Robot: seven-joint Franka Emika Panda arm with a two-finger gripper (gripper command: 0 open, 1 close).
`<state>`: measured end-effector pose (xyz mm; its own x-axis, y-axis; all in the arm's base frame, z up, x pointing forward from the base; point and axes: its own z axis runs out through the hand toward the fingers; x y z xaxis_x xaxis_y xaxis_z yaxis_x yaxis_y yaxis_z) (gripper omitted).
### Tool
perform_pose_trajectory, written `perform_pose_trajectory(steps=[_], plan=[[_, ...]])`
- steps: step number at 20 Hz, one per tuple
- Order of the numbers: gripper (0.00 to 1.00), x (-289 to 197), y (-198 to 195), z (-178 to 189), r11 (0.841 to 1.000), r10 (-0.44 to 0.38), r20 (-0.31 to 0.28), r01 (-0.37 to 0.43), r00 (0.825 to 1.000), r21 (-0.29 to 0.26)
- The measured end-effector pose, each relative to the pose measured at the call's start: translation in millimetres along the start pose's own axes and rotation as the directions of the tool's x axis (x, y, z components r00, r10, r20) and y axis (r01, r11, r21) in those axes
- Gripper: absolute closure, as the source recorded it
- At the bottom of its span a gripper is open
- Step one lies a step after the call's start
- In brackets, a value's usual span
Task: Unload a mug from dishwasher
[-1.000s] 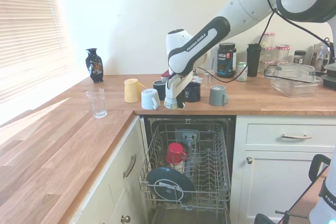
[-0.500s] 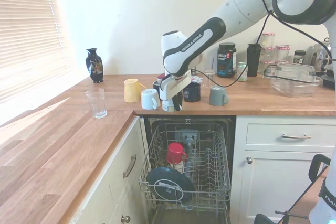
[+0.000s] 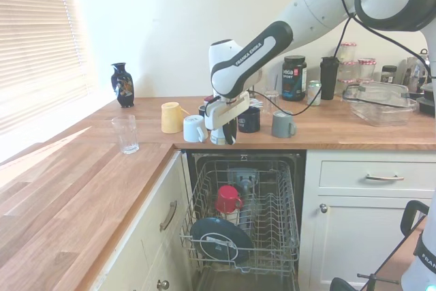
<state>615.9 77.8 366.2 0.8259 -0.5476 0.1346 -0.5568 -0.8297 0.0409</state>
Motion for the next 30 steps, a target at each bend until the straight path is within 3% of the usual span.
perform_pose_trajectory(steps=[30], plan=[[1.00,43,55,5,0.978,0.197,0.069,-0.200,0.978,0.053]])
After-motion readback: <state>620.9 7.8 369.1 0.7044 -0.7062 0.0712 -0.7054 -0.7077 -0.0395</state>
